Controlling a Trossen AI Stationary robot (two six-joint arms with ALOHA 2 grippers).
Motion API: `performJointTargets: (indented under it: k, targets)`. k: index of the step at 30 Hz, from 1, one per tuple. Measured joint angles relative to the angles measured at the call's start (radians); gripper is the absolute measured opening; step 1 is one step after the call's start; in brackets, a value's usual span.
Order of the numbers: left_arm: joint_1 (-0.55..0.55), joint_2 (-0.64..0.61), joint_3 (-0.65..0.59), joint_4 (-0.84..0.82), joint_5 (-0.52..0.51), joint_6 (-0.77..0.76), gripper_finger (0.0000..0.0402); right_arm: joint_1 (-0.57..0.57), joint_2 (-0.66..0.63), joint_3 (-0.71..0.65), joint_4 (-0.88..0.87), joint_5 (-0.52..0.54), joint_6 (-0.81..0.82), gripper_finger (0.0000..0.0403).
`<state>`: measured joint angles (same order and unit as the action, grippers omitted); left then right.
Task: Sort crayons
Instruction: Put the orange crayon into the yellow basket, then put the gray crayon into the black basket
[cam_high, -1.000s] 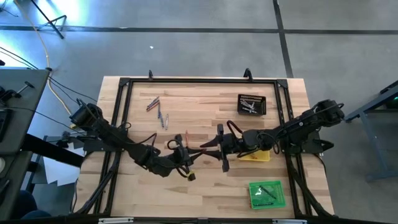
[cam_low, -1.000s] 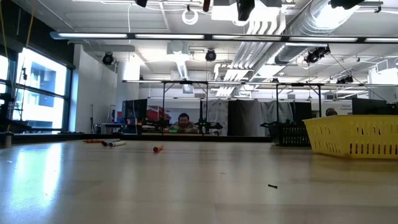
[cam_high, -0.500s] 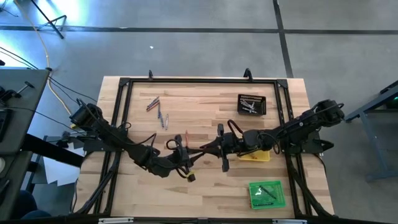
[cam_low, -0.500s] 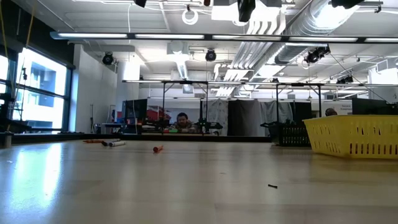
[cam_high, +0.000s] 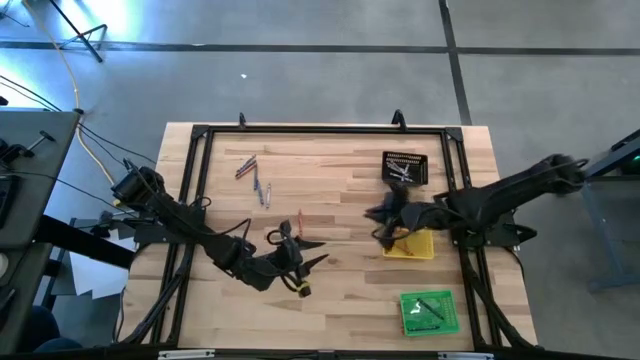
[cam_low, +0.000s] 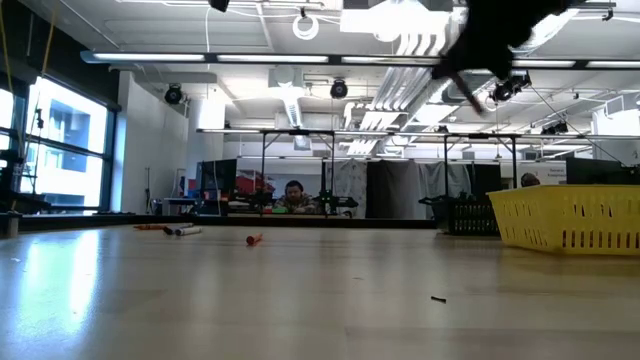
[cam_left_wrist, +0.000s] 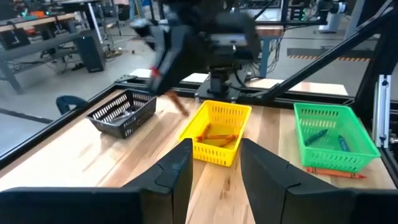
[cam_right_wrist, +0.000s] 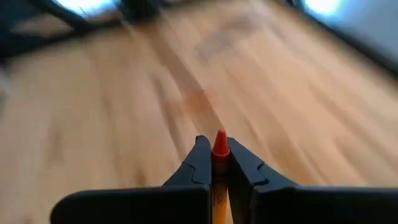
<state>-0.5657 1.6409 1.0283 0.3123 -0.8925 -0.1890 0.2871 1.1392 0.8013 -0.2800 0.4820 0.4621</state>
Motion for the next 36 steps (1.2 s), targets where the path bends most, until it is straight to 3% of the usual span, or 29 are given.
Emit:
performJointTargets:
  k: [5, 9, 19, 32, 36]
  targets:
    - [-0.015, 0.0, 0.0, 0.0, 0.001, -0.018, 0.0112, 0.034, -0.055, -0.001, -0.421, 0.005, 0.327, 0.0003]
    - [-0.02, 0.0, 0.0, 0.0, 0.0, -0.027, 0.0111, 0.092, -0.021, -0.002, -0.586, -0.002, 0.492, 0.0003]
    - [-0.02, 0.0, 0.0, 0.0, 0.0, -0.045, 0.0111, 0.188, 0.106, -0.002, -0.602, -0.067, 0.598, 0.0008]
    - [-0.02, 0.0, 0.0, -0.01, 0.0, -0.047, 0.0109, 0.197, 0.158, -0.002, -0.574, -0.163, 0.552, 0.0114]
    - [-0.018, 0.0, 0.0, -0.11, -0.001, -0.126, 0.0109, 0.197, 0.15, 0.005, -0.571, -0.163, 0.552, 0.0129]
